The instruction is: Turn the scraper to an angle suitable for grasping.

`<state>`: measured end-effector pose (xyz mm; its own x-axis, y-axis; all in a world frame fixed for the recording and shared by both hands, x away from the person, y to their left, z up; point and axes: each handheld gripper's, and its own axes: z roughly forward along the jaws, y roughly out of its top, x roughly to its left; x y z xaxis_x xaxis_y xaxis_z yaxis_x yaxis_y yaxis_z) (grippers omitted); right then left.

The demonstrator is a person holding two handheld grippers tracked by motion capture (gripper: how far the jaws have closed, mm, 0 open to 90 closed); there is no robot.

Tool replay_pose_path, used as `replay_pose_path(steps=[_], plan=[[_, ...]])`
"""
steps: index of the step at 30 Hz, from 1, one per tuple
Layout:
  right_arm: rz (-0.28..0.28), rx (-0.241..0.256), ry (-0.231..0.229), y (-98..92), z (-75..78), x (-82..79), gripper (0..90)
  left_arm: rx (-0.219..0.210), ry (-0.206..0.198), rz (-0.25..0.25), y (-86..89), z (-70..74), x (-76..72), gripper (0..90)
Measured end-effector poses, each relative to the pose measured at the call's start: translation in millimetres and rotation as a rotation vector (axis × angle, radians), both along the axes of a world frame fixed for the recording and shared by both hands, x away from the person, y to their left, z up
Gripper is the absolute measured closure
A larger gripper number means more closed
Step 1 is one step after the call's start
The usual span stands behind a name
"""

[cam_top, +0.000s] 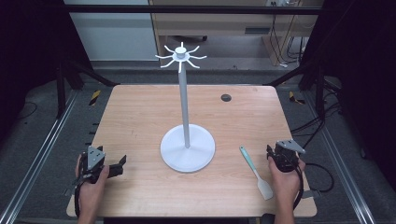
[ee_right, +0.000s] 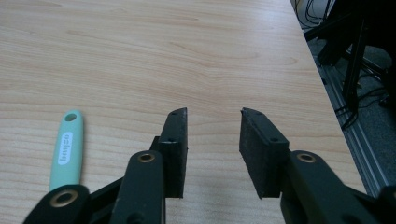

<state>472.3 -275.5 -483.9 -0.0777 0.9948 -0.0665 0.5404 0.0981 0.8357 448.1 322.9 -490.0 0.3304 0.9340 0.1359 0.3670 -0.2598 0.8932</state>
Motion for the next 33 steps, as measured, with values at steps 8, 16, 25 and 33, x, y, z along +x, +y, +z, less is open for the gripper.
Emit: replay_pose_path(steps=[8, 16, 25, 33], plan=[[0.022, -0.011, 0.01, 4.1, -0.8, 1.7, 64.3, 0.004, 0.002, -0.012, -2.5, -0.2, 0.0, 2.6], [0.062, -0.022, 0.035, 16.4, 1.3, 5.9, 80.5, 0.007, 0.002, -0.01, -2.4, -0.1, -0.2, 2.6], [0.174, -0.066, 0.114, 43.2, 0.1, 12.8, 90.0, 0.006, -0.001, -0.008, -1.3, 0.4, 0.1, 2.8], [0.217, -0.076, 0.16, 54.5, -3.5, 16.1, 90.0, 0.007, -0.003, -0.01, -1.6, 0.8, -0.4, 2.9]])
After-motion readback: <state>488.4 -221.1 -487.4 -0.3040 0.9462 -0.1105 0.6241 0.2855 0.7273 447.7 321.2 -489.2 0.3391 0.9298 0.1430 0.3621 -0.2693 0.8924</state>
